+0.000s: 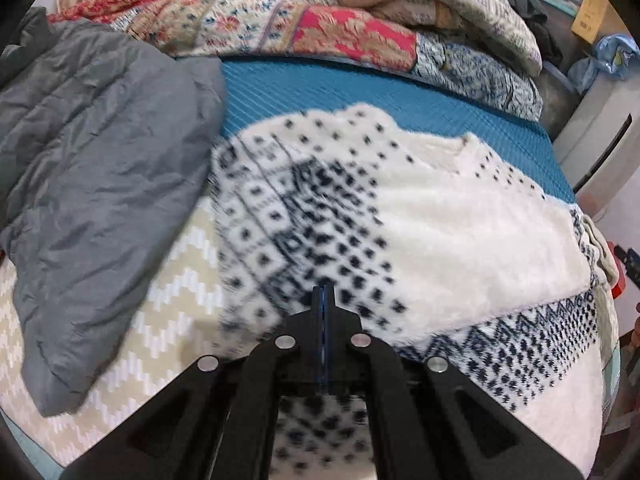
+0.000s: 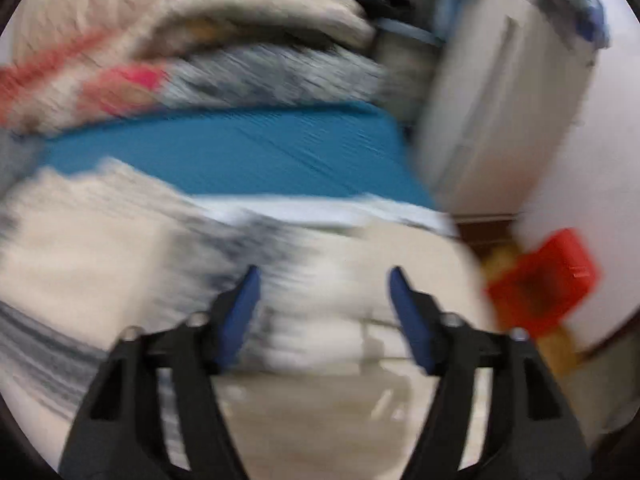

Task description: Fold large clothes

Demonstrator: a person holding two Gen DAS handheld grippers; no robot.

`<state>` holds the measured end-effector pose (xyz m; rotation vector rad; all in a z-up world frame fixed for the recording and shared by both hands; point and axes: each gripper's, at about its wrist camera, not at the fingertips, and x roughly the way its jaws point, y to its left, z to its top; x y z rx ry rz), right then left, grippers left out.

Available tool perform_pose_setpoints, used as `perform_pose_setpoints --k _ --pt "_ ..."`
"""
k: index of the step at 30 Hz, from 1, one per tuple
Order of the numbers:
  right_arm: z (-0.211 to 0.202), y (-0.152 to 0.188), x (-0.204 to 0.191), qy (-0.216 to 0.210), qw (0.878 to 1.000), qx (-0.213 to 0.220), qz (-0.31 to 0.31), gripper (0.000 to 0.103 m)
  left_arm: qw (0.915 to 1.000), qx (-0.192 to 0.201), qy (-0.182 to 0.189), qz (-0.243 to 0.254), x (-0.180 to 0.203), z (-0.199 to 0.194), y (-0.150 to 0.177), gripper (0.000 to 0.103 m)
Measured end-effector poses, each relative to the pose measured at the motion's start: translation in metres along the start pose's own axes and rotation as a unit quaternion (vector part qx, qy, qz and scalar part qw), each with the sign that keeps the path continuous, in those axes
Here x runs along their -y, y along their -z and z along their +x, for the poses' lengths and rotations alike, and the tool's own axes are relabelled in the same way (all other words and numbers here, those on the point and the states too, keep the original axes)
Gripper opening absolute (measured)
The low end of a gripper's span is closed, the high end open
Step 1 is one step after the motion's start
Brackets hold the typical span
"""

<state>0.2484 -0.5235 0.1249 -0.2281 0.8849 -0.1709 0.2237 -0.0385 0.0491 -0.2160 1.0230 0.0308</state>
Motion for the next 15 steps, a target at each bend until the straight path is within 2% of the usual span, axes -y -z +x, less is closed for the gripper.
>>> perform_pose_setpoints --k 2,3,5,6,7,8,10,13,15 --pt "0.024 0.004 0.011 -0.001 0.999 -0.045 0.000 0.075 0.9999 -0.015 -0.003 -0.003 0.005 0.007 0.004 0.033" --pt "0.037 0.005 0.016 -0.024 0.997 -0.068 0.006 0.076 0.9998 -0.019 -0.005 -0.003 0.006 0.008 0.005 0.033" --pt "0.051 0.005 0.021 -0.032 0.996 -0.076 0.020 0.075 0.9996 -0.025 -0.010 0.001 0.007 0.008 0.007 0.033" --pt "0.055 0.004 0.027 -0.028 0.996 -0.078 0.029 0.063 0.9996 -0.026 -0.011 0.002 0.006 0.007 0.007 0.033" --pt "0.058 0.002 0.030 -0.030 0.995 -0.086 0.044 0.027 0.9995 -0.029 -0.011 0.002 0.004 0.004 0.006 0.033" --pt "0.059 0.000 0.040 -0.031 0.992 -0.095 0.078 0.018 0.9995 -0.028 -0.013 0.000 0.001 0.000 0.005 0.033" --pt "0.038 -0.004 0.056 -0.055 0.987 -0.052 0.143 0.017 0.9996 -0.023 -0.012 -0.005 -0.006 -0.007 0.002 0.033" --pt "-0.011 -0.014 0.075 -0.132 0.963 0.017 0.232 0.017 0.9996 -0.018 -0.006 -0.019 -0.019 -0.018 0.005 0.033" --pt "-0.045 -0.024 0.074 -0.182 0.950 0.056 0.246 0.017 0.9994 -0.021 -0.001 -0.028 -0.027 -0.022 0.008 0.033"
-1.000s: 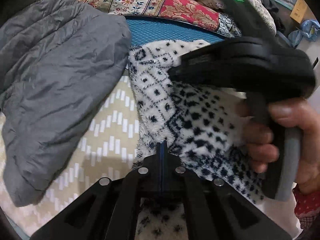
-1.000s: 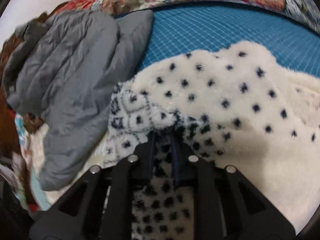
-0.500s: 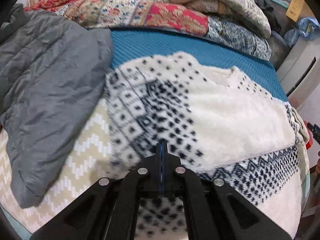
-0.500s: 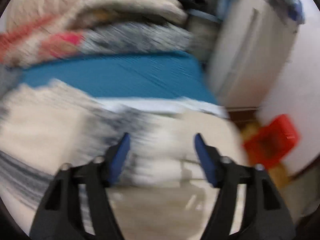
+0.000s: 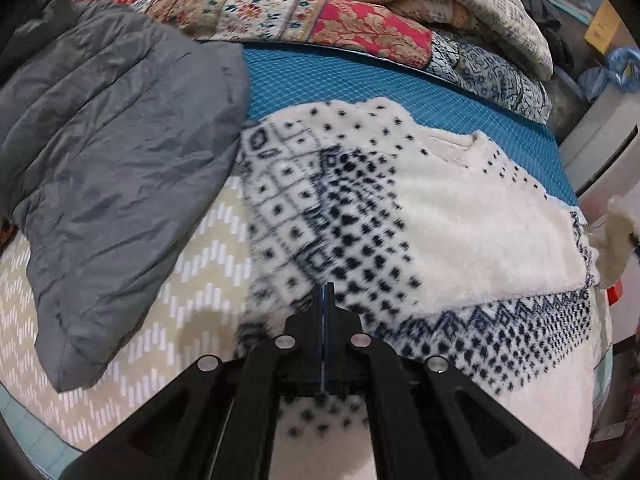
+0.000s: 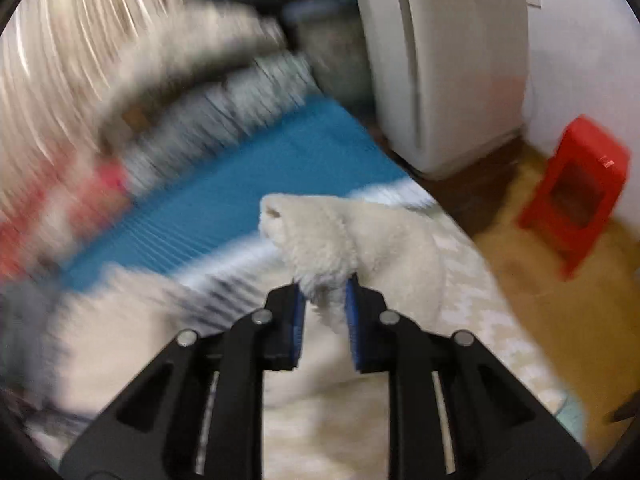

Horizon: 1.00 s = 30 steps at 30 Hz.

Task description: Fold large clothes

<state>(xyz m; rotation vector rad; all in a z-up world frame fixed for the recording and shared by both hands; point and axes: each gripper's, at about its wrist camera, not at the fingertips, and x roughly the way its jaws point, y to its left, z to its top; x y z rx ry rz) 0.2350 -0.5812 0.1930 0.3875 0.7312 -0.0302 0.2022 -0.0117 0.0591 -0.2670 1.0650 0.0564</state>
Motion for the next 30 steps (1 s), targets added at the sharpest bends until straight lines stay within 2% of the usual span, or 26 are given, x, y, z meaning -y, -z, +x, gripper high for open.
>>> perform_pose_setpoints --k 2,5,7,10,13,14,15,17,18,19,20,21,24,25,27,28,30 --pt "-0.027 -0.007 -0.042 -0.077 0.997 0.013 -0.008 0.017 0.9999 -0.004 0.008 -0.011 -0.009 -0.003 0.006 0.033" --pt "-0.044 -0.007 -0.107 -0.163 0.986 0.009 -0.031 0.017 0.9996 -0.006 0.014 -0.022 -0.020 -0.008 0.014 0.033" --pt "-0.044 0.010 -0.173 -0.222 0.973 -0.012 -0.070 0.017 0.9993 -0.007 0.018 -0.032 -0.030 -0.012 0.019 0.033" --pt "-0.021 0.054 -0.261 -0.278 0.950 -0.063 -0.125 0.018 0.9988 -0.001 0.019 -0.046 -0.048 -0.022 0.025 0.033" --pt "0.019 0.112 -0.330 -0.294 0.932 -0.121 -0.171 0.018 0.9977 0.004 0.017 -0.065 -0.071 -0.031 0.029 0.033" --pt "0.041 0.142 -0.353 -0.295 0.925 -0.154 -0.183 0.018 0.9973 0.005 0.015 -0.072 -0.079 -0.034 0.031 0.033" --pt "0.052 0.163 -0.367 -0.288 0.922 -0.171 -0.196 0.018 0.9969 0.005 0.014 -0.077 -0.085 -0.036 0.032 0.033" --pt "0.095 0.222 -0.394 -0.236 0.912 -0.224 -0.249 0.021 0.9959 0.004 0.012 -0.090 -0.098 -0.040 0.035 0.033" --pt "0.109 0.242 -0.399 -0.212 0.909 -0.245 -0.262 0.026 0.9952 0.003 0.012 -0.097 -0.105 -0.041 0.036 0.033" --pt "0.130 0.265 -0.402 -0.189 0.901 -0.271 -0.280 0.038 0.9949 0.003 0.012 -0.100 -0.107 -0.043 0.036 0.033" --pt "0.129 0.273 -0.401 -0.192 0.903 -0.247 -0.295 0.038 0.9947 0.003 0.012 -0.102 -0.110 -0.044 0.036 0.033" --pt "0.120 0.273 -0.399 -0.204 0.904 -0.219 -0.306 0.041 0.9948 0.003 0.012 -0.101 -0.112 -0.045 0.035 0.033" --pt "0.096 0.255 -0.389 -0.247 0.893 -0.245 -0.286 0.071 0.9964 0.011 0.016 -0.083 -0.104 -0.048 0.028 0.033" --pt "0.083 0.243 -0.380 -0.263 0.892 -0.240 -0.277 0.072 0.9969 0.013 0.019 -0.076 -0.099 -0.047 0.024 0.033" --pt "0.060 0.209 -0.353 -0.265 0.901 -0.206 -0.274 0.072 0.9976 0.017 0.028 -0.061 -0.085 -0.045 0.013 0.033" --pt "0.048 0.194 -0.338 -0.255 0.910 -0.185 -0.268 0.072 0.9980 0.020 0.031 -0.052 -0.074 -0.043 0.006 0.033" --pt "0.035 0.157 -0.292 -0.212 0.936 -0.140 -0.244 0.072 0.9982 0.033 0.040 -0.029 -0.051 -0.040 -0.010 0.033"
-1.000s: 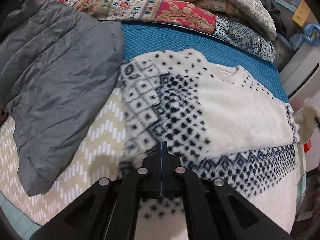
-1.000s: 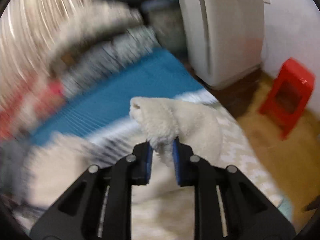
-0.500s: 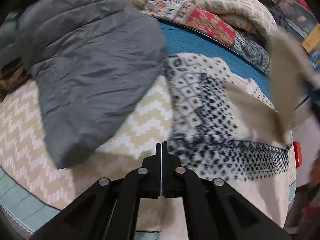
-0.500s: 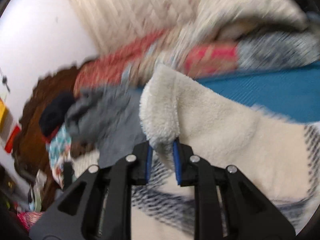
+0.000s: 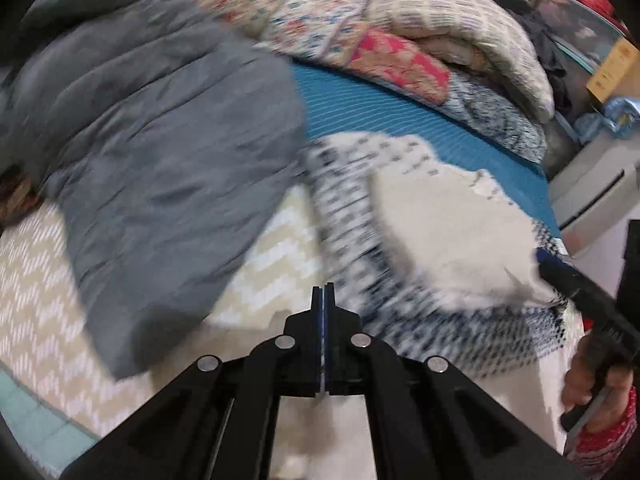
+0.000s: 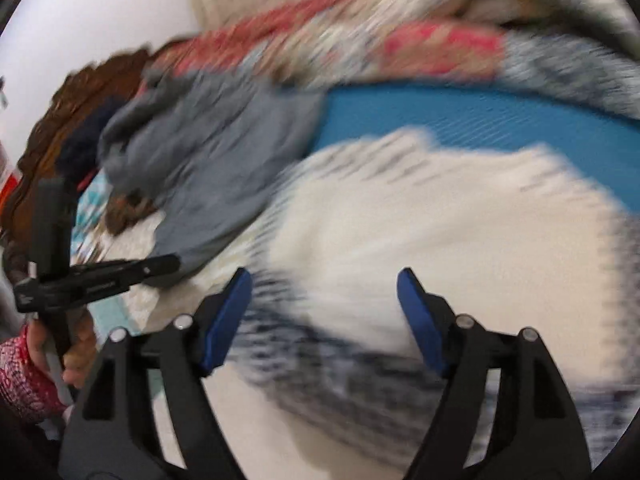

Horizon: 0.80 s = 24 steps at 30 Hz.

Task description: Fold large clothes

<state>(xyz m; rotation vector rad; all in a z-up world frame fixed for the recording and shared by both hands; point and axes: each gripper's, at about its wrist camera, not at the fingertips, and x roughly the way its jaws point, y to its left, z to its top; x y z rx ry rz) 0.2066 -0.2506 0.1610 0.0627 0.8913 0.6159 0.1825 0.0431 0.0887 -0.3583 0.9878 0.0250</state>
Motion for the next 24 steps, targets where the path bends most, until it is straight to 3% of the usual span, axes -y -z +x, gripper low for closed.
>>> perform_pose_setpoints --k 2,7,10,11,12,14,20,24 --pt "-0.023 0.001 0.051 0.060 0.997 0.016 0.045 0.072 0.9996 0.010 0.005 0.028 0.026 0.008 -0.013 0.033" --pt "-0.026 0.023 0.149 0.127 0.980 -0.018 0.150 0.069 0.9954 -0.003 0.017 0.094 0.087 0.047 -0.034 0.033" --pt "-0.008 0.057 0.201 0.136 0.961 -0.053 0.237 0.068 0.9907 -0.055 -0.020 0.123 0.102 0.094 -0.033 0.033" --pt "-0.010 0.068 0.213 0.109 0.959 -0.028 0.260 0.068 0.9870 -0.087 -0.044 0.127 0.098 0.119 -0.030 0.033" --pt "-0.015 0.070 0.222 0.101 0.958 -0.011 0.268 0.067 0.9865 -0.094 -0.043 0.127 0.095 0.128 -0.028 0.033" --pt "-0.014 0.070 0.223 0.112 0.954 0.000 0.277 0.067 0.9873 -0.075 -0.041 0.134 0.095 0.129 -0.028 0.032" --pt "0.000 0.063 0.198 0.198 0.958 -0.020 0.207 0.069 0.9878 -0.070 -0.032 0.135 0.093 0.126 -0.027 0.032" --pt "-0.016 0.067 0.196 0.208 0.954 -0.026 0.215 0.070 0.9852 -0.066 -0.052 0.150 0.095 0.106 -0.024 0.032"
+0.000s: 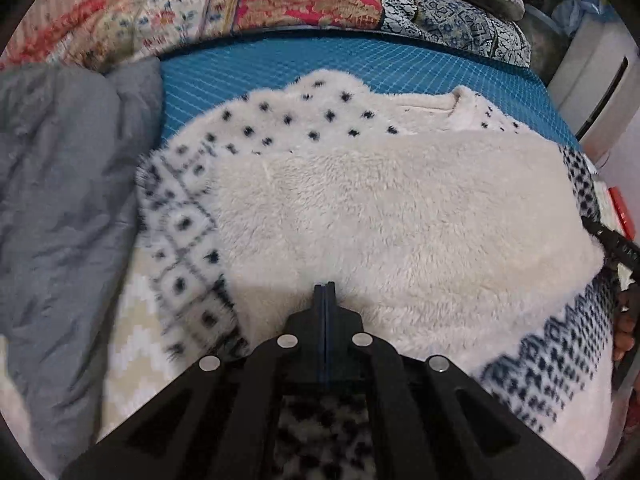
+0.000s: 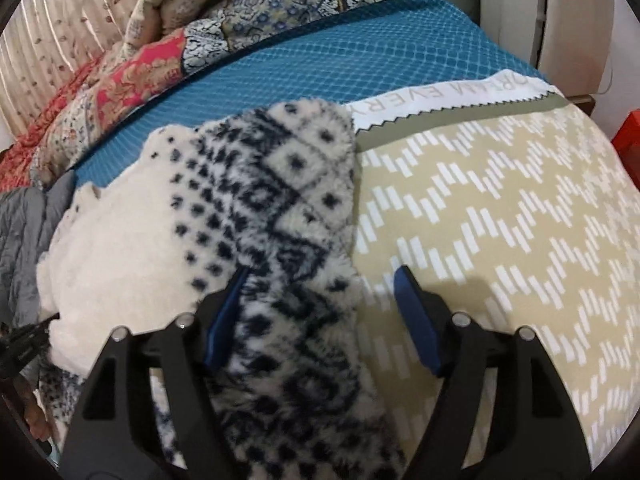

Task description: Fold large clothes

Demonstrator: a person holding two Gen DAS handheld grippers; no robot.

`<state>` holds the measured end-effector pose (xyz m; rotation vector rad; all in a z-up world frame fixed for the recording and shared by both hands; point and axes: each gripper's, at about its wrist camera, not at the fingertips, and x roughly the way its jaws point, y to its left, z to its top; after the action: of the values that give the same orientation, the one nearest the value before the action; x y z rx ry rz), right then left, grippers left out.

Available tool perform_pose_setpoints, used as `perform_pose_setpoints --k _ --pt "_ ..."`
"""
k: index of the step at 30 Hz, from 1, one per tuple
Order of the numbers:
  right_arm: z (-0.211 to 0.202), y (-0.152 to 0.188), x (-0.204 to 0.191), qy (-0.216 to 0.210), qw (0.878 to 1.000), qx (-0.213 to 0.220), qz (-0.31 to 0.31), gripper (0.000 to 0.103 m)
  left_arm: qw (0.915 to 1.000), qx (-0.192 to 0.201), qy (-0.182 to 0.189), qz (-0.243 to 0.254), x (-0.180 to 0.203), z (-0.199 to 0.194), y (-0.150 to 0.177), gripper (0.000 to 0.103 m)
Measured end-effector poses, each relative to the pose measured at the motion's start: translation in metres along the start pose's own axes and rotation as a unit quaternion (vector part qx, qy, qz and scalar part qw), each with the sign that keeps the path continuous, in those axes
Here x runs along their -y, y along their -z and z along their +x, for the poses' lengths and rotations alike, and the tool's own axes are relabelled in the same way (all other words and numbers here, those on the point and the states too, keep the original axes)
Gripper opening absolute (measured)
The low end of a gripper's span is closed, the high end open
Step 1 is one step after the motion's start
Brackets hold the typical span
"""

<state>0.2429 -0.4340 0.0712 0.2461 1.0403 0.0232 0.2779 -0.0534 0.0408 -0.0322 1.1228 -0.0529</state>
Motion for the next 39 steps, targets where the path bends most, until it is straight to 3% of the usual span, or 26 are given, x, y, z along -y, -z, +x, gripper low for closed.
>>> perform_pose_setpoints --k 4,6,8,10,12,15,19,23,25,29,34,39 --pt "-0.047 0.028 0.011 -0.027 0.999 0.025 -0.003 0.071 0.9987 0.031 0.001 0.040 0.002 -0.051 0.031 0.032" --pt "-0.072 0.058 0.024 -0.055 0.998 0.021 -0.008 0.073 0.9982 0.024 0.013 0.054 -0.007 -0.070 0.063 0.029" --pt "-0.086 0.096 0.039 -0.070 0.997 -0.005 -0.011 0.075 0.9980 -0.005 0.024 0.058 -0.018 -0.074 0.096 0.012" --pt "-0.092 0.135 0.048 -0.050 0.998 -0.035 -0.033 0.075 0.9969 -0.051 0.040 0.044 -0.036 -0.069 0.137 0.002" --pt "-0.112 0.170 0.045 -0.009 0.996 -0.010 -0.086 0.075 0.9979 -0.028 0.042 0.039 -0.046 -0.078 0.175 0.000" --pt "-0.131 0.201 0.044 0.024 0.996 0.001 -0.090 0.075 0.9983 -0.026 0.040 0.033 -0.054 -0.089 0.204 0.000" --pt "-0.154 0.213 0.047 0.038 0.997 0.002 -0.071 0.075 0.9987 -0.029 0.041 -0.007 -0.073 -0.100 0.221 0.000" --pt "-0.187 0.220 0.044 0.017 0.997 0.027 -0.066 0.075 0.9978 -0.028 0.050 -0.033 -0.087 -0.123 0.233 0.000" --pt "-0.198 0.225 0.045 0.007 0.998 0.033 -0.061 0.075 0.9945 -0.030 0.084 -0.053 -0.095 -0.134 0.242 0.000" --pt "-0.207 0.237 0.056 -0.012 0.999 0.030 -0.031 0.075 0.9789 -0.046 0.173 -0.098 -0.096 -0.141 0.256 0.000" --pt "-0.206 0.253 0.070 -0.024 1.000 0.013 0.005 0.075 0.9719 -0.071 0.196 -0.110 -0.078 -0.132 0.270 0.000" --pt "-0.202 0.269 0.090 -0.030 0.999 -0.002 0.041 0.075 0.9666 -0.096 0.220 -0.091 -0.054 -0.125 0.290 0.000"
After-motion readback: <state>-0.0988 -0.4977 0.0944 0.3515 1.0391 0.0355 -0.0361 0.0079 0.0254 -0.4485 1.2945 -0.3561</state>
